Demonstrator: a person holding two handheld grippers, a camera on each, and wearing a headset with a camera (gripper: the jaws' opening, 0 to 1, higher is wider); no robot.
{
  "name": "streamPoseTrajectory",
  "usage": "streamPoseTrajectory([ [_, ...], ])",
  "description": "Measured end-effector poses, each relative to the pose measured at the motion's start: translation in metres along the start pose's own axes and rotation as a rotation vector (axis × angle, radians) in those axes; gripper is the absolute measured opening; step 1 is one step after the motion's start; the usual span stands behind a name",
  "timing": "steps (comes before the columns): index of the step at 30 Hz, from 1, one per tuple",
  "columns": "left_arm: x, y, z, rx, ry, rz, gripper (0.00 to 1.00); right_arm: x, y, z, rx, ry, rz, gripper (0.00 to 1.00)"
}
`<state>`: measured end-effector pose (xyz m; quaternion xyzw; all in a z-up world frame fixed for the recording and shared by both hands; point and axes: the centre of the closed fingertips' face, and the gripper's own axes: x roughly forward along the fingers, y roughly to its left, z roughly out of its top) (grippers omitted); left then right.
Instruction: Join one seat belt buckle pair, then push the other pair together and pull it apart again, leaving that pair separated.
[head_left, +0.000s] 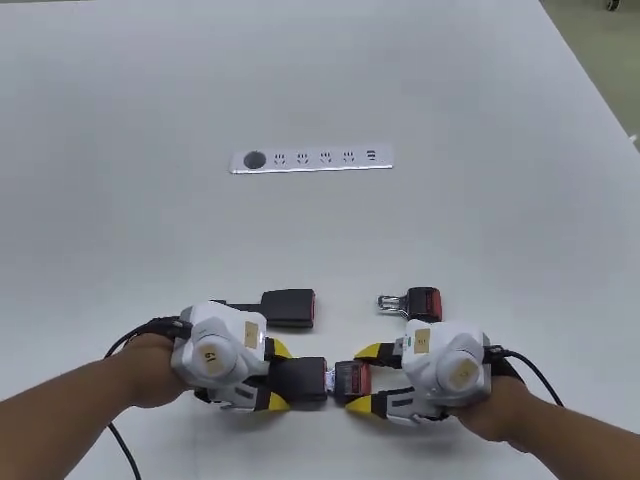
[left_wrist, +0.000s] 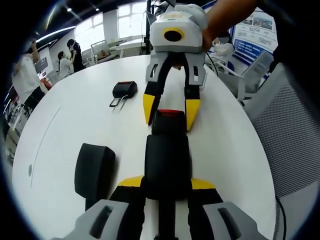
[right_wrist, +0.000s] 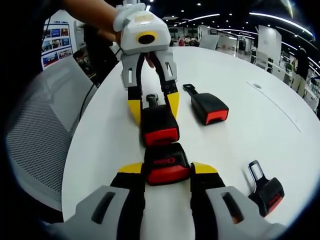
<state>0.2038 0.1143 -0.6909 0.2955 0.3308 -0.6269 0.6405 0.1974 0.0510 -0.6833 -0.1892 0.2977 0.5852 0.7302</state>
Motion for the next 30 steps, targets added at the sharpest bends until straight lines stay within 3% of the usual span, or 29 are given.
streamPoseTrajectory([
  [11, 0.0, 0.0, -0.002, 0.001, 0.051, 0.011, 0.34, 0.004, -0.002, -0.006, -0.048, 0.054, -0.023, 0.34],
  [15, -0.001, 0.002, -0.004, -0.034, 0.072, 0.032, 0.35, 0.007, -0.002, -0.006, -0.096, 0.088, -0.03, 0.35],
  [18, -0.002, 0.003, -0.005, -0.057, 0.084, 0.048, 0.42, 0.009, -0.003, -0.004, -0.082, 0.078, -0.044, 0.43],
  [21, -0.007, 0.003, 0.0, -0.076, 0.057, 0.059, 0.56, 0.01, -0.002, 0.002, -0.033, 0.038, -0.044, 0.58],
  [23, -0.011, 0.005, 0.004, -0.108, 0.022, 0.07, 0.59, 0.009, -0.003, 0.005, -0.024, 0.026, -0.055, 0.6],
  [27, -0.02, 0.01, 0.007, -0.126, 0.005, 0.107, 0.68, 0.004, -0.005, 0.013, -0.007, 0.003, -0.069, 0.64],
  [30, -0.027, 0.004, 0.011, -0.158, -0.015, 0.1, 0.7, -0.004, -0.003, 0.019, 0.014, 0.001, -0.07, 0.63],
])
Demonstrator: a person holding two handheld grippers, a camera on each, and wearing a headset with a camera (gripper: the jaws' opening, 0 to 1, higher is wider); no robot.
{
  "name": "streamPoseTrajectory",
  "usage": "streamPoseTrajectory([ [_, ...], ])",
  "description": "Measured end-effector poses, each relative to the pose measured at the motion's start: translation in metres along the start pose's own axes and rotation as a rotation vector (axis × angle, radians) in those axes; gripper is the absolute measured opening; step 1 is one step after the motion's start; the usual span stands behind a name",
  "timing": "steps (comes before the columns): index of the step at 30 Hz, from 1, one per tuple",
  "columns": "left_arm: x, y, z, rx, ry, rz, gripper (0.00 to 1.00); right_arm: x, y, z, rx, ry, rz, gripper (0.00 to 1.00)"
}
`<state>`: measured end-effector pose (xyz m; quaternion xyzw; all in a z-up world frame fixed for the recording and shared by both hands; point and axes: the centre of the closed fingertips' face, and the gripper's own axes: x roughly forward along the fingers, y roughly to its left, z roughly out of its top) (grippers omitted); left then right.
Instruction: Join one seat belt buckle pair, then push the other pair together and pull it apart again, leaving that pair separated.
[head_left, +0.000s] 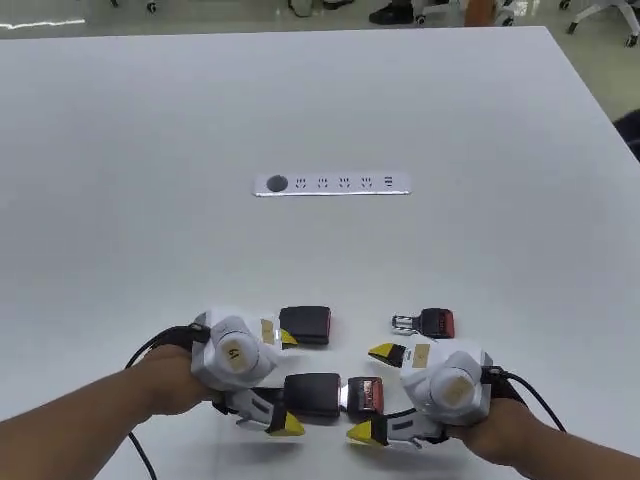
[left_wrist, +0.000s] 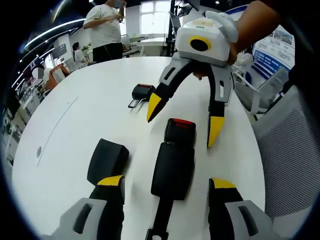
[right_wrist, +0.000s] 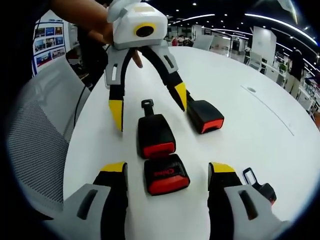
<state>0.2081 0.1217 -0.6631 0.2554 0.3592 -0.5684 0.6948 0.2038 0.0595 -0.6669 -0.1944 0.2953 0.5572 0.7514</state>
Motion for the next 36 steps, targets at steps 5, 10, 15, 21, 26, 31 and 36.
streamPoseTrajectory([
  [5, -0.01, -0.001, -0.002, -0.036, -0.009, 0.025, 0.75, -0.005, -0.005, 0.001, 0.007, -0.023, -0.011, 0.65],
  [10, -0.021, 0.002, 0.003, -0.073, -0.038, 0.055, 0.79, -0.016, -0.013, 0.004, 0.027, -0.048, -0.02, 0.68],
  [15, -0.031, 0.014, 0.011, -0.119, -0.079, 0.093, 0.83, -0.029, -0.027, 0.009, 0.048, -0.075, -0.044, 0.7],
  [21, -0.038, 0.03, 0.019, -0.112, -0.088, 0.119, 0.84, -0.039, -0.044, 0.0, 0.06, -0.073, -0.053, 0.7],
  [26, -0.04, 0.046, 0.025, -0.074, -0.084, 0.128, 0.84, -0.051, -0.063, -0.004, 0.053, -0.062, -0.092, 0.72],
  [31, -0.041, 0.062, 0.029, -0.053, -0.08, 0.13, 0.84, -0.064, -0.086, -0.009, 0.057, -0.056, -0.113, 0.74],
  [36, -0.035, 0.076, 0.035, -0.03, -0.089, 0.129, 0.83, -0.071, -0.105, -0.016, 0.074, -0.052, -0.133, 0.75],
])
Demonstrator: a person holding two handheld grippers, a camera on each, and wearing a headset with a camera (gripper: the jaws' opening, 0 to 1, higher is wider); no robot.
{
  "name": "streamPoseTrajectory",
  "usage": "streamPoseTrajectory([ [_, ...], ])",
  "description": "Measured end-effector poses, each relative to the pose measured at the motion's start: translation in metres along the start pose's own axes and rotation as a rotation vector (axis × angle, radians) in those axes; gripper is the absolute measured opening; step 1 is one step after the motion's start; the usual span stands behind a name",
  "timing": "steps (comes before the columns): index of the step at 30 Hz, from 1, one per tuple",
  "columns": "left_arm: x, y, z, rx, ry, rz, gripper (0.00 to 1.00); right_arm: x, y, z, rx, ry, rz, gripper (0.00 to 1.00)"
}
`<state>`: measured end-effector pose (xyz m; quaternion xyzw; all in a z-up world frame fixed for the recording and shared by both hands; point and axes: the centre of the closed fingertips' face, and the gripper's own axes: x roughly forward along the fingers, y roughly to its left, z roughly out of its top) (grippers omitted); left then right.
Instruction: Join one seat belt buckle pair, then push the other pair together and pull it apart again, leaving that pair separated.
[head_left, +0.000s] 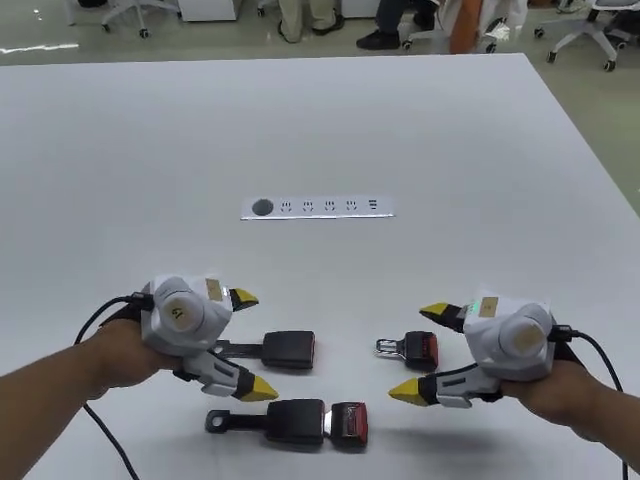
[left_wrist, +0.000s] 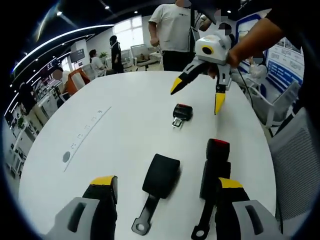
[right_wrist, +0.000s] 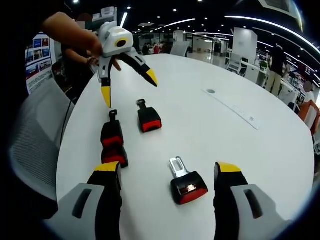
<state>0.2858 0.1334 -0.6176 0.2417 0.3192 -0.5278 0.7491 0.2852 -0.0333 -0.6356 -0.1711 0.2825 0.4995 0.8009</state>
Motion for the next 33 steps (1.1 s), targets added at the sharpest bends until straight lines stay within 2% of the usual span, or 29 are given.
streamPoseTrajectory([
  [3, 0.007, 0.002, -0.002, 0.017, 0.012, -0.015, 0.83, 0.0, -0.007, -0.006, -0.002, 0.019, -0.002, 0.75],
  [5, 0.013, 0.004, -0.008, 0.018, 0.019, -0.028, 0.82, 0.001, -0.007, -0.008, 0.0, 0.031, 0.001, 0.75],
  [8, 0.02, 0.007, -0.015, 0.026, 0.037, -0.043, 0.81, 0.004, -0.014, -0.015, 0.009, 0.046, 0.008, 0.74],
  [10, 0.025, 0.004, -0.016, 0.036, 0.044, -0.057, 0.8, 0.007, -0.015, -0.019, 0.012, 0.06, 0.017, 0.74],
  [12, 0.033, 0.007, -0.024, 0.041, 0.054, -0.068, 0.79, 0.012, -0.016, -0.024, 0.01, 0.077, 0.026, 0.74],
  [17, 0.043, 0.009, -0.028, 0.049, 0.063, -0.086, 0.74, 0.019, -0.019, -0.032, 0.013, 0.098, 0.048, 0.73],
  [23, 0.053, 0.01, -0.034, 0.057, 0.067, -0.107, 0.69, 0.028, -0.024, -0.041, 0.021, 0.121, 0.081, 0.67],
  [26, 0.054, 0.009, -0.033, 0.063, 0.066, -0.117, 0.65, 0.027, -0.021, -0.042, 0.016, 0.137, 0.099, 0.62],
  [29, 0.055, 0.009, -0.033, 0.063, 0.068, -0.121, 0.6, 0.027, -0.022, -0.048, -0.013, 0.157, 0.113, 0.56],
  [32, 0.059, 0.013, -0.037, 0.061, 0.069, -0.12, 0.55, 0.024, -0.02, -0.055, -0.039, 0.191, 0.132, 0.54],
  [33, 0.06, 0.013, -0.037, 0.062, 0.068, -0.121, 0.54, 0.024, -0.023, -0.055, -0.065, 0.187, 0.125, 0.53],
])
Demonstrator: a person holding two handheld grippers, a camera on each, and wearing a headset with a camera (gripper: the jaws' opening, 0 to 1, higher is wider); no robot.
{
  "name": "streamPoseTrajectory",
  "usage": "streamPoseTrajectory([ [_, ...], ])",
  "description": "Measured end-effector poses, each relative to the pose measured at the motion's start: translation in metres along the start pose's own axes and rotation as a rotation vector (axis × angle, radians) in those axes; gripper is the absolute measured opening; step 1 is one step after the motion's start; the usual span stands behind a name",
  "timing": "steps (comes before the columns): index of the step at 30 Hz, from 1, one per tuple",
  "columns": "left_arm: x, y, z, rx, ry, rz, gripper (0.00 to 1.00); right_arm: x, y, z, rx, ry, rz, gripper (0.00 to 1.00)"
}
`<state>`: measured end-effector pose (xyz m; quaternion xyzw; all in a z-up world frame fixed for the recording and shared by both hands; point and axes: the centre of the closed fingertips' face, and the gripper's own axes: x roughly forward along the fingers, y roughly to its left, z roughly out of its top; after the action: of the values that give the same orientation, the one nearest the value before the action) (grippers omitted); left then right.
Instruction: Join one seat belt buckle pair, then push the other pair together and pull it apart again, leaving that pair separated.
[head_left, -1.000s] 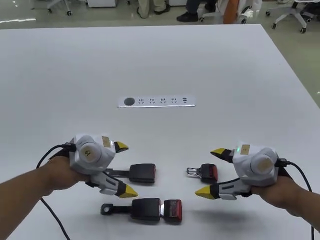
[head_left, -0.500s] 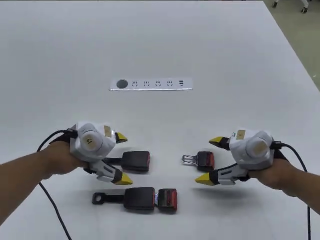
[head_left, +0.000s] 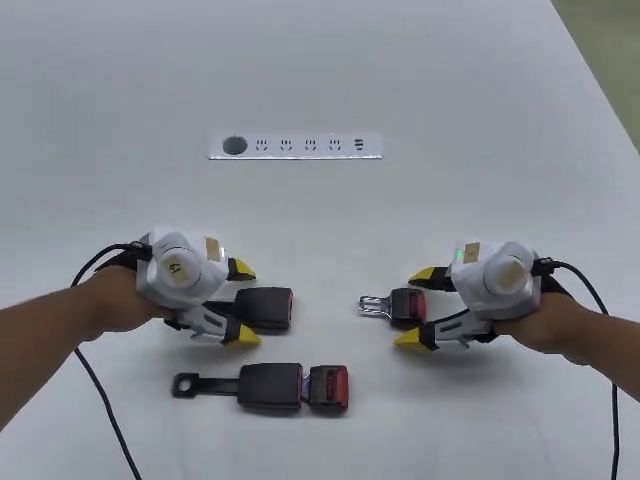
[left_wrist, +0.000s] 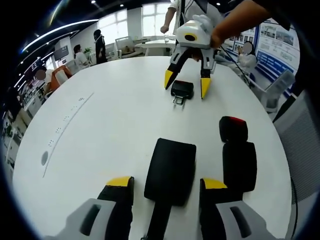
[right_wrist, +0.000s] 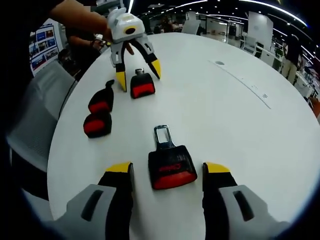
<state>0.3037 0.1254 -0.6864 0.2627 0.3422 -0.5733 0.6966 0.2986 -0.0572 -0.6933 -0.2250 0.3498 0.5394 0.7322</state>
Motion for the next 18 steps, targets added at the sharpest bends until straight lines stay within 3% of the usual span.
streamPoseTrajectory([
  [2, 0.002, 0.0002, -0.0035, 0.013, 0.008, -0.006, 0.53, -0.0013, -0.0009, 0.0005, 0.029, -0.002, 0.003, 0.51],
  [4, -0.0003, -0.0001, 0.0019, 0.005, -0.01, -0.004, 0.52, -0.001, -0.0031, 0.0, 0.028, 0.0, 0.002, 0.49],
  [10, 0.0013, -0.0035, 0.0036, 0.022, -0.028, -0.017, 0.43, 0.0009, -0.0046, -0.0025, -0.044, 0.034, -0.002, 0.42],
  [18, 0.0043, -0.0026, 0.0026, 0.026, -0.046, -0.009, 0.37, 0.0022, -0.0063, -0.0026, -0.06, 0.048, -0.005, 0.35],
])
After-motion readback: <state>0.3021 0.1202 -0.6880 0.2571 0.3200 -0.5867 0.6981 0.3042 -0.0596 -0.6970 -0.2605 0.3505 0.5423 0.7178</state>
